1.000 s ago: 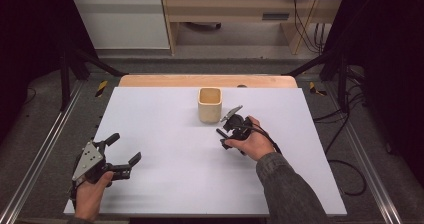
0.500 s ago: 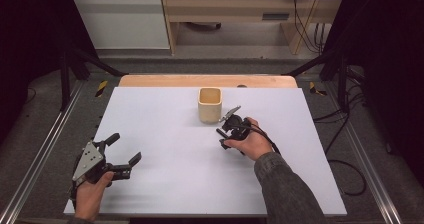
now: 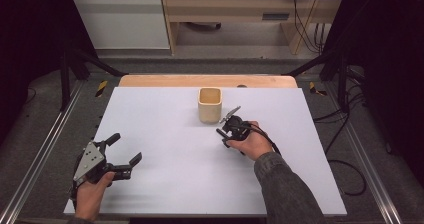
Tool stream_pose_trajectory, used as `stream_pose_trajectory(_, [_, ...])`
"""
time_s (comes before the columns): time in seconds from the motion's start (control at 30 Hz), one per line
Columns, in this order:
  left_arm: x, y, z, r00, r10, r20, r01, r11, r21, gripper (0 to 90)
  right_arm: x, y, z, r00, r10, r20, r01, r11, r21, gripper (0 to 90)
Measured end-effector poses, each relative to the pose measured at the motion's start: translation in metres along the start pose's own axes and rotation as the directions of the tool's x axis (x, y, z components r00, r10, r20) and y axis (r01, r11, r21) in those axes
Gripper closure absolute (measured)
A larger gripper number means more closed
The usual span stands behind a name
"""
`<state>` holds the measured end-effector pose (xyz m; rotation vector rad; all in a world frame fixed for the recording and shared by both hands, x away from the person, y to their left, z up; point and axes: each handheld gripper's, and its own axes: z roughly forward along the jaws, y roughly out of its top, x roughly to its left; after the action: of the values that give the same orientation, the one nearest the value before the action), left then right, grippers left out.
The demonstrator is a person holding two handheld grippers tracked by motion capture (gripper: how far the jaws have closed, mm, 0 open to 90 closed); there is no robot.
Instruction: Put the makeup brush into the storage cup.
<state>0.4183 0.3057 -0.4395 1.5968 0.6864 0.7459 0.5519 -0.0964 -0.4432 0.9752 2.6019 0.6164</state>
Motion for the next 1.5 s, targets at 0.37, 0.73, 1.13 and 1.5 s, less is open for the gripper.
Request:
stream_pose_trajectory(0.37, [-0.0001,0.0000,0.0001,1.0000,0.003,0.001,-0.003,1.0000,0.001,1.3,-0.0029,-0.0021,0.0010,0.9999,-0.013,0.000,0.013,1.000,0.016,59.5])
stream_pose_trajectory(0.73, [-0.0002,-0.0002,0.0002,1.0000,0.004,0.001,-0.004,1.0000,0.003,1.3,-0.0042,-0.0033,0.0026,1.0000,-0.003,0.000,0.003,1.000,0.028,61.8])
stream_pose_trajectory(1.13, [-0.0003,-0.0004,0.0007,1.0000,0.008,0.004,-0.008,0.9999,0.007,1.4,-0.0048,-0.0045,0.0061,1.0000,-0.001,-0.007,0.001,0.999,0.045,67.2])
stream_pose_trajectory(1.5, [-0.0004,-0.0002,0.0004,0.9999,0.012,0.002,-0.012,0.9999,0.007,1.4,-0.0057,-0.0050,0.0067,0.9998,0.004,-0.021,-0.003,0.999,0.049,71.6])
